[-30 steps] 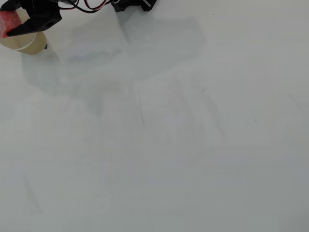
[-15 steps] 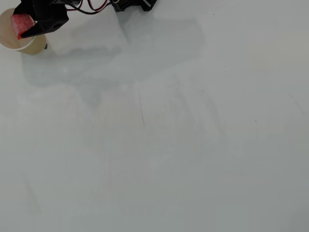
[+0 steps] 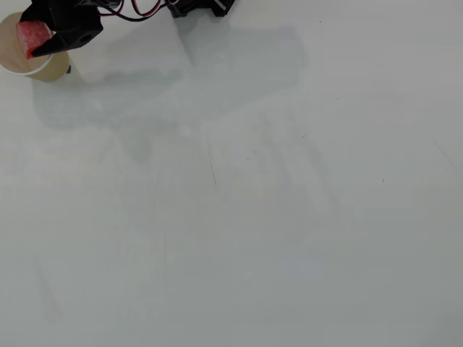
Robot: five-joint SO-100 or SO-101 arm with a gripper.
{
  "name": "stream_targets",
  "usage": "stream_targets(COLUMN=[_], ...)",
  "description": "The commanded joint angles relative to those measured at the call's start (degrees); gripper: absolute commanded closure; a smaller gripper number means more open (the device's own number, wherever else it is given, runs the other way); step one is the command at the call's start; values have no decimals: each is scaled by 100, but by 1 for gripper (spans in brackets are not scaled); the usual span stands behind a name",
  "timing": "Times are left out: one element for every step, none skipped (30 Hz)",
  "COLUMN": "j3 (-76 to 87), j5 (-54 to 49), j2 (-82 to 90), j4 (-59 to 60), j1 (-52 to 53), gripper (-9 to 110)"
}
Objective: Pick up the cube and drop it in the cup.
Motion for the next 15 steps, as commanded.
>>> stream_targets(j3=[-211,-193,-193,-185,-176,-158,-158,-158,-158,-149,-149,-149,-149,-149,-149], j5=[-35,-26,9,18,26,26,26,26,26,26,26,26,26,26,26], j2=[264,264,264,264,264,264,264,264,264,264,264,264,264,264,264], j4=[-158,-211,-255,-308,-352,-413,-439,-457,-466,-483,-492,-501,-519,-527,-545], j1=[9,18,18,18,18,26,26,26,35,35,44,44,44,44,44], gripper=[95,94,93,91,88,83,80,77,73,70,67,65,63,62,62])
